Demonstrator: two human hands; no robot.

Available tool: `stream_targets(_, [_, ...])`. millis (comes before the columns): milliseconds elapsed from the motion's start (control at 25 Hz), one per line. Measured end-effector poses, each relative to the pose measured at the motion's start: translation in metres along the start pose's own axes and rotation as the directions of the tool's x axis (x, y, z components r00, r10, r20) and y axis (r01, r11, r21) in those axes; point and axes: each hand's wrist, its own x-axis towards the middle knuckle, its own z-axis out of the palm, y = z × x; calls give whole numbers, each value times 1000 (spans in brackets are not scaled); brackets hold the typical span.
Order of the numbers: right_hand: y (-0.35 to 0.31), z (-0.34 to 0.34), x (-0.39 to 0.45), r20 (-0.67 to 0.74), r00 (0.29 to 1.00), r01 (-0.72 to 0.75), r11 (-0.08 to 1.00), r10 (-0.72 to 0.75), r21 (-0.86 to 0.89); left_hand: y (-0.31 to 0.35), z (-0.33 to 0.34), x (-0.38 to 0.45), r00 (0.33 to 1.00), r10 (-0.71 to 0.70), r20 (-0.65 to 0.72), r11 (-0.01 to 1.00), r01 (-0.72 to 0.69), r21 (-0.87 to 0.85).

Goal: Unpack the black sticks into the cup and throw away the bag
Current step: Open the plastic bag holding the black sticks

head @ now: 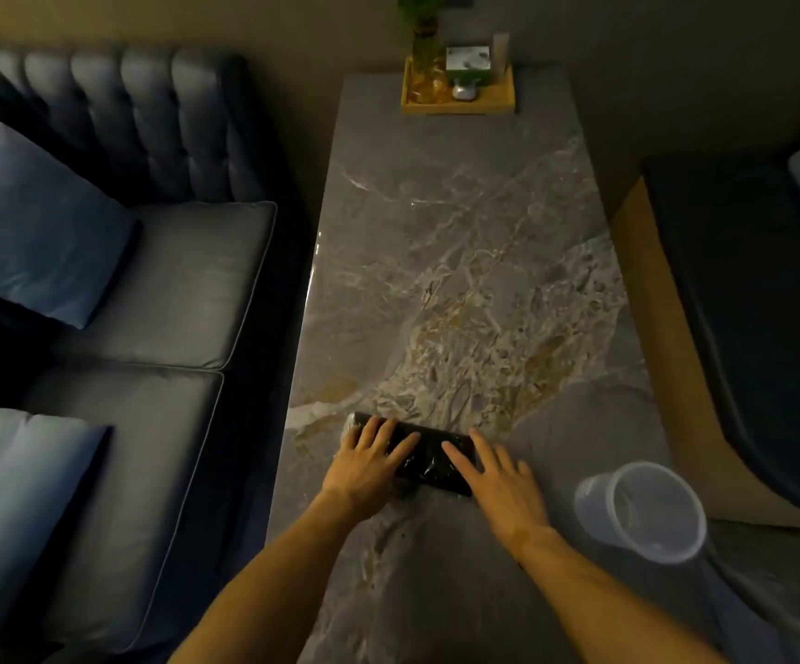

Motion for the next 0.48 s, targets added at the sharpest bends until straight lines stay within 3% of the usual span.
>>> stream_targets(320, [4,11,7,-81,989,125,990,-120,63,-8,0,16,996,41,-76,997,-36,71])
stream_targets(400, [4,12,1,-137,985,116,987,-101,114,-8,0,13,997,42,-59,997,-38,68])
stream_targets(480, [2,15,-4,-175,985,52,955,0,292,-3,-1,8,998,35,-50,999,-33,36])
